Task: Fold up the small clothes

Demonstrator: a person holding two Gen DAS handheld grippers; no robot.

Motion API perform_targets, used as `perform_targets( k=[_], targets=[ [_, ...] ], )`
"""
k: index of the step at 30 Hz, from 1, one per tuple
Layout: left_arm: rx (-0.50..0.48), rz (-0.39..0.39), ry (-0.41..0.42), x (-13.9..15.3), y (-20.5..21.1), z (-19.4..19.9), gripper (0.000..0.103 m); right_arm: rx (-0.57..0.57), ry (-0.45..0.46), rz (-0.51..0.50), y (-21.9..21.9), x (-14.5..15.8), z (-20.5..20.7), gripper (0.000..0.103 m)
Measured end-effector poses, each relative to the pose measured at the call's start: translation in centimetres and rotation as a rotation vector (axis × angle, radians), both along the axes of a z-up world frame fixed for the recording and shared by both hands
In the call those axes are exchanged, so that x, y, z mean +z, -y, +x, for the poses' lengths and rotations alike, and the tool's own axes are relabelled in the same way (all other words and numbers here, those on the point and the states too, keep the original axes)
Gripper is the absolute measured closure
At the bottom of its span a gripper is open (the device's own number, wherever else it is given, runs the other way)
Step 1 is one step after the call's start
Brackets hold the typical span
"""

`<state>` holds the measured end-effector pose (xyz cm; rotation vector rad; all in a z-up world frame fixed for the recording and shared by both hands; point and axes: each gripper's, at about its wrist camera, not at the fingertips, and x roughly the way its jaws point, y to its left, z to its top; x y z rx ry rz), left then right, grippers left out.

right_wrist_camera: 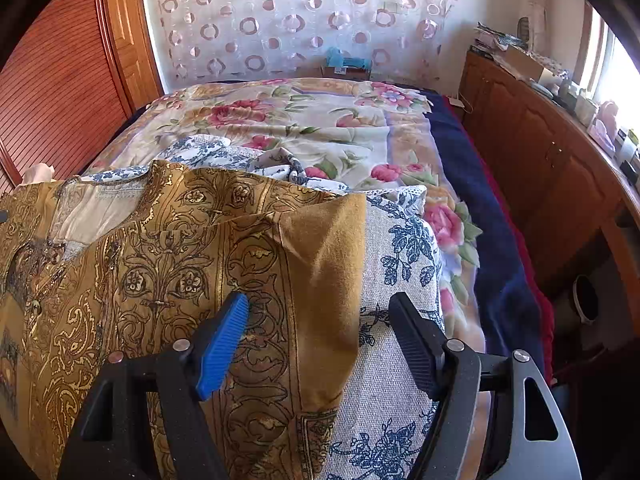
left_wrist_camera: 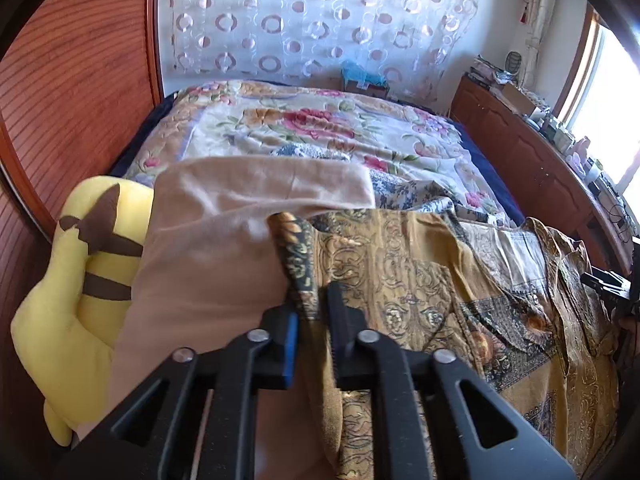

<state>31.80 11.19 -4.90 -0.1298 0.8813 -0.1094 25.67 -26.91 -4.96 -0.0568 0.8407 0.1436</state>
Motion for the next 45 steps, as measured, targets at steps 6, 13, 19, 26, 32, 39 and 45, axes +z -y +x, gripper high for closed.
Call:
perform_targets(
  k=[6, 13, 19, 26, 32, 39, 45],
  targets=[
    [-0.035, 0.014, 0.073, 2.3, 1.4, -1.6, 0.096, 0.025, -0.005, -0.010, 0.0, 0.6, 0.1, 0.099],
    [-0.086, 0.014, 0.166, 5.9, 2.7, -4.7, 0.097, 0.031, 0.107, -0.001, 0.3, 3.4, -2.4, 0.100],
    [-0.116, 0.004, 0.233, 8.5, 3.6, -8.2, 0.097, 0.040, 0.201, 0.025, 0.7, 5.9, -6.9, 0.100],
    [-0.102, -0.009, 0.299, 10.3, 1.8, -14.6, 0.097, 0.055, 0.290, 0.047, 1.4, 7.6, -14.5, 0.100],
    [-0.067, -0.017, 0.323, 9.9, 0.0, -21.5, 0.098, 0.074, 0.312, 0.062, 2.9, 6.8, -22.0, 0.100],
    [-0.040, -0.066, 0.308, 7.7, -1.9, -27.2, 0.100, 0.101, 0.292, 0.081, 5.1, 5.3, -29.9, 0.100],
    [-0.023, -0.102, 0.293, 6.9, -3.5, -30.6, 0.100, 0.111, 0.235, 0.128, 6.8, 3.6, -34.4, 0.100]
  ],
)
